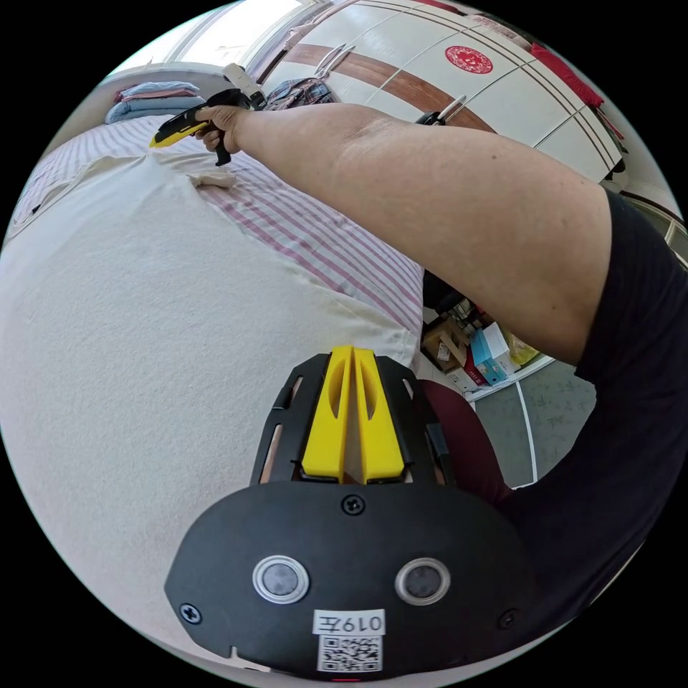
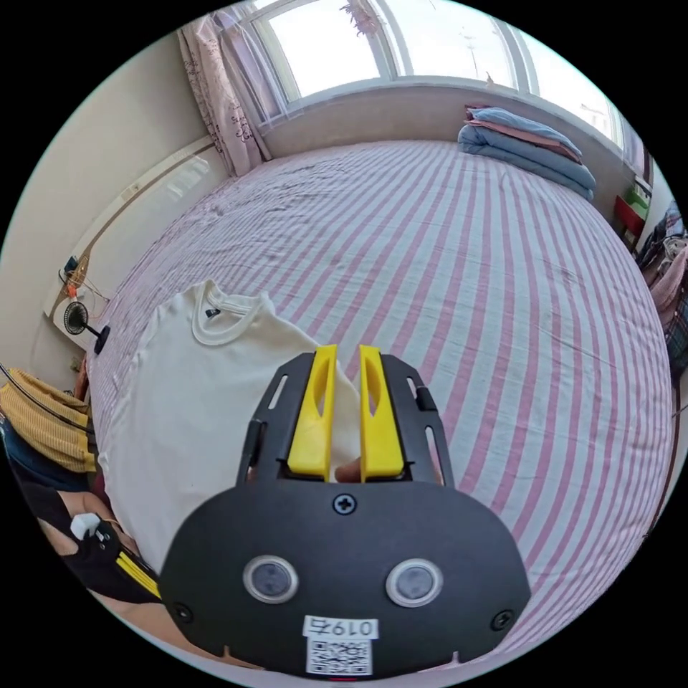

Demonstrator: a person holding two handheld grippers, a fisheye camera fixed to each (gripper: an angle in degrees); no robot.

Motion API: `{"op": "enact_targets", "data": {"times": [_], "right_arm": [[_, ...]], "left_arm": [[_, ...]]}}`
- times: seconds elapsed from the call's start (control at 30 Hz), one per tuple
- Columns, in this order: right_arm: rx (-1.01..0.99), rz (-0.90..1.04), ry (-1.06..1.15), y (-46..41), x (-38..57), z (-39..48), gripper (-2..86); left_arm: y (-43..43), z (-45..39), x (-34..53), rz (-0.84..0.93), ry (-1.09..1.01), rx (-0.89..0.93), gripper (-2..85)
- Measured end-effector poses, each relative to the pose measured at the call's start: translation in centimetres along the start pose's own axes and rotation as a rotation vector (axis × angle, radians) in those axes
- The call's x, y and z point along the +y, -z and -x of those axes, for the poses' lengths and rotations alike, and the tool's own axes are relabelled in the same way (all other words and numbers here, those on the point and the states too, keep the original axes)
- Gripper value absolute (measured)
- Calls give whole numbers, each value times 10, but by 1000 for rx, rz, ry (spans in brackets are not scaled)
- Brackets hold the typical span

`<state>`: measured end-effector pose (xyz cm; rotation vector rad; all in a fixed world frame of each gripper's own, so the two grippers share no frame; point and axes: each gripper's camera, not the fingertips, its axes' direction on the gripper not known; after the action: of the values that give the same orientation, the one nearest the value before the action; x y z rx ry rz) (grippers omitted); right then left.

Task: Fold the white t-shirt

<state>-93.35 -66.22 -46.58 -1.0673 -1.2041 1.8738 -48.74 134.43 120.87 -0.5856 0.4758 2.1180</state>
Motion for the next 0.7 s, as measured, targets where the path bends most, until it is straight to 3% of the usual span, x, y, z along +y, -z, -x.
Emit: {"op": "enact_targets", "data": {"times": [0.17,0.4,0.53,0.7], "right_arm": [[-26,107,34,-14,3,-6,41],[48,87,88,-7,3,0,-4],[173,149,133,-16,3,14,-1],[189,151,155,-9,12,19,49]], "left_arm": [[0,-12,1,1,0,-3,8],[-1,-39,2,12,-31,-71,8],[-4,-65,1,38,-75,-176,9],[-1,-87,3,36,-97,-224,10]]}}
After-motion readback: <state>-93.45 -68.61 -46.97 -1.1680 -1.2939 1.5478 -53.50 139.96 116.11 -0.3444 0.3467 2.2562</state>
